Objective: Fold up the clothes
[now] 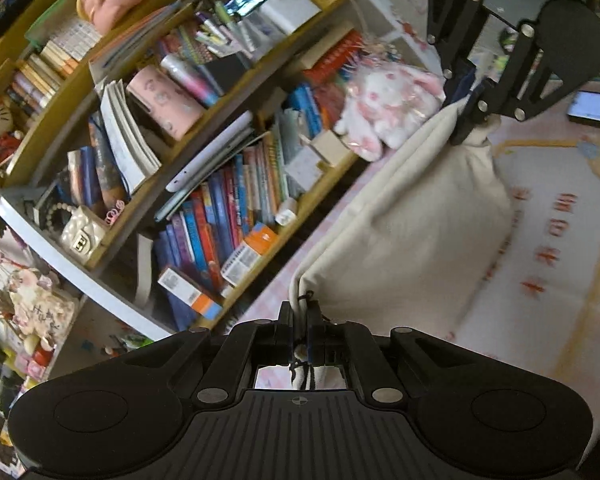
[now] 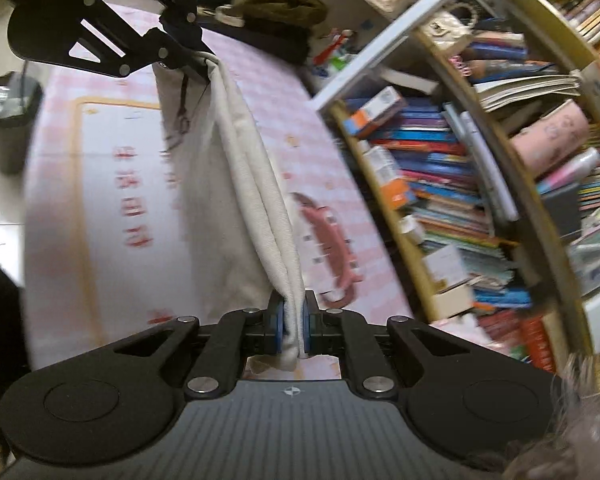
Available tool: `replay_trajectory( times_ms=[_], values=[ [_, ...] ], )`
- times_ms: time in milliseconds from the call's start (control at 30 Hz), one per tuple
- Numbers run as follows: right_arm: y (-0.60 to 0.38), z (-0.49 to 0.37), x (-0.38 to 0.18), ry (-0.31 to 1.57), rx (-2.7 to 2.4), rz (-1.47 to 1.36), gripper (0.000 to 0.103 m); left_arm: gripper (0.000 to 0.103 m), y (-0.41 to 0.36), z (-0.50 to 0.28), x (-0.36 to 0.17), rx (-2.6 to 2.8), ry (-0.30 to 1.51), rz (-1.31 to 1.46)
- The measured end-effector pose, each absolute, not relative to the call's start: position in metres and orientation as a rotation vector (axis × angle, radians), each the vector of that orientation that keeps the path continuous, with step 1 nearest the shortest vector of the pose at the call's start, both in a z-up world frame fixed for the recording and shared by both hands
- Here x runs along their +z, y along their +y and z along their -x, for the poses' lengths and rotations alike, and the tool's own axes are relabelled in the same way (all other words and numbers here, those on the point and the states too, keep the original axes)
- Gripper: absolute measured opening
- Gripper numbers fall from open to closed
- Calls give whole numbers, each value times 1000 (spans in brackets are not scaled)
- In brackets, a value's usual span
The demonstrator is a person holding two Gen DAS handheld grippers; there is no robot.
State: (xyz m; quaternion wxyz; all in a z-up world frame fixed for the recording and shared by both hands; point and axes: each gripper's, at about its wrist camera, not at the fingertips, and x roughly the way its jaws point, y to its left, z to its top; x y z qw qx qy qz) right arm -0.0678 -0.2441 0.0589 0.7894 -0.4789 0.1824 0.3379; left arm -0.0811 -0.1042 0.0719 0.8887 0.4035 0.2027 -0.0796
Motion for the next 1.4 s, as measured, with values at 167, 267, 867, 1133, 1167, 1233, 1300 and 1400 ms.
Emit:
replay_trajectory(
  times_ms=[167, 267, 867, 1133, 1167, 1233, 1300, 1400],
  values=[
    [-230, 29, 56, 410, 667, 1018, 8, 7, -96, 42, 62, -176, 453, -808],
    [-222, 11, 49, 426, 649, 1032, 8, 7, -91, 22, 56, -196, 474, -799],
    [-181, -89, -18, 583, 655, 1119, 10, 26, -63, -70, -7, -292, 683, -750],
    [-184, -112, -37, 603, 571, 1007, 46, 70, -28, -83, -13, -202, 718, -622],
    [-189, -116, -35, 610, 538, 961, 46, 70, -19, -82, -8, -185, 714, -572],
    [-202, -125, -27, 632, 466, 851, 46, 69, 4, -77, 1, -156, 702, -416],
    [-221, -130, -15, 677, 409, 685, 45, 68, 26, -73, 7, -163, 698, -217],
    [-254, -129, 3, 783, 428, 329, 45, 65, 50, -71, -3, -199, 704, 86]
  ],
)
